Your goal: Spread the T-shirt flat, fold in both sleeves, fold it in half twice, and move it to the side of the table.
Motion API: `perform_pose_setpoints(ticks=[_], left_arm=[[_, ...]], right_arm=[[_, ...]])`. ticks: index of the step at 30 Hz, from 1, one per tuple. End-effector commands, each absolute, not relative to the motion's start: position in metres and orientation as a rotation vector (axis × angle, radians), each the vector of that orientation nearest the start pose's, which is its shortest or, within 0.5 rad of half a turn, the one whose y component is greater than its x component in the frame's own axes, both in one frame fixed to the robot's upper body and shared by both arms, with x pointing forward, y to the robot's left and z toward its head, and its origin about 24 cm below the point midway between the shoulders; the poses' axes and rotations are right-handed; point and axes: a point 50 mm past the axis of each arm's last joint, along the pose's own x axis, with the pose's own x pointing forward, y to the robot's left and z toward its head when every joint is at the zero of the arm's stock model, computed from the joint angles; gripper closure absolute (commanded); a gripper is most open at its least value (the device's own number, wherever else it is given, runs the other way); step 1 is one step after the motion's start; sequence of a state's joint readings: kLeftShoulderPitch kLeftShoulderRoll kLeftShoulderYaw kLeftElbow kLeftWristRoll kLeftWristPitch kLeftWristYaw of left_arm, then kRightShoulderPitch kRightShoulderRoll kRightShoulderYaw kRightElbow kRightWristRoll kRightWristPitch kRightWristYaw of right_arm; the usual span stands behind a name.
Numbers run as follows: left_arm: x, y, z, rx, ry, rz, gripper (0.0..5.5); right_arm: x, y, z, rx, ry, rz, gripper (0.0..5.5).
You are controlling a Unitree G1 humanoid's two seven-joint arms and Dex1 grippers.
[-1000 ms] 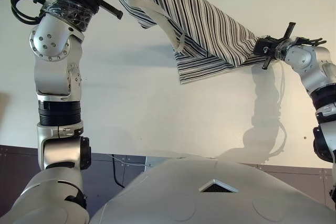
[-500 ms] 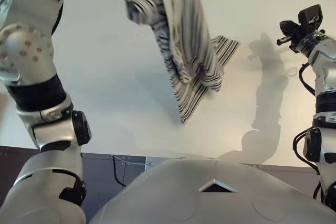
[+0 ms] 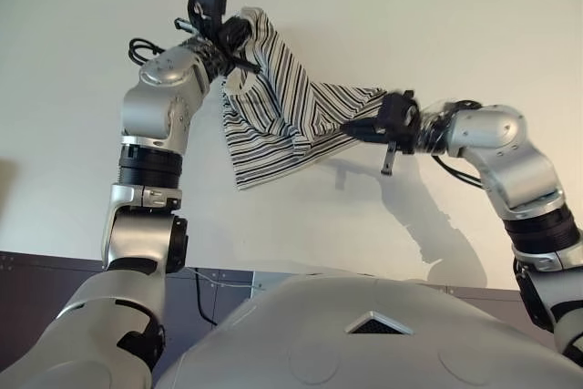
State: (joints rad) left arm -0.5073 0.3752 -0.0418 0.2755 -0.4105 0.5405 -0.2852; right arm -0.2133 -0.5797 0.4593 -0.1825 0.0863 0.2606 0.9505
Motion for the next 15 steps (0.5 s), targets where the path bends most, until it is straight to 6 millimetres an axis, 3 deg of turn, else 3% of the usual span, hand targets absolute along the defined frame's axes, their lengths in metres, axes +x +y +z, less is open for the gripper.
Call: perform_pose_setpoints(ticks=[1,8,10,13,15], left_arm=[[0.349,0.166,0.112,-0.145,0.301,-0.386,5.38],[0.353,0.170,0.104,-0.208,0.377,-0.359,5.38],[0.357,0.171,0.111,-0.240,0.369,-0.371,5.38],[0.354,0.173,0.109,-0.250,0.377,-0.388,5.38],[0.346,0.174,0.102,-0.268,0.397,-0.394,5.38]], right_arm=[[0.241,-0.102,0.059,-0.534,0.259,1.363,5.40],[0.252,-0.083,0.031,-0.302,0.356,1.182,5.40],[0.264,-0.082,0.026,-0.182,0.396,1.061,5.40],[0.306,-0.101,0.021,0.055,0.476,0.681,5.40],[0.332,-0.134,0.023,0.358,0.494,0.356,5.40]])
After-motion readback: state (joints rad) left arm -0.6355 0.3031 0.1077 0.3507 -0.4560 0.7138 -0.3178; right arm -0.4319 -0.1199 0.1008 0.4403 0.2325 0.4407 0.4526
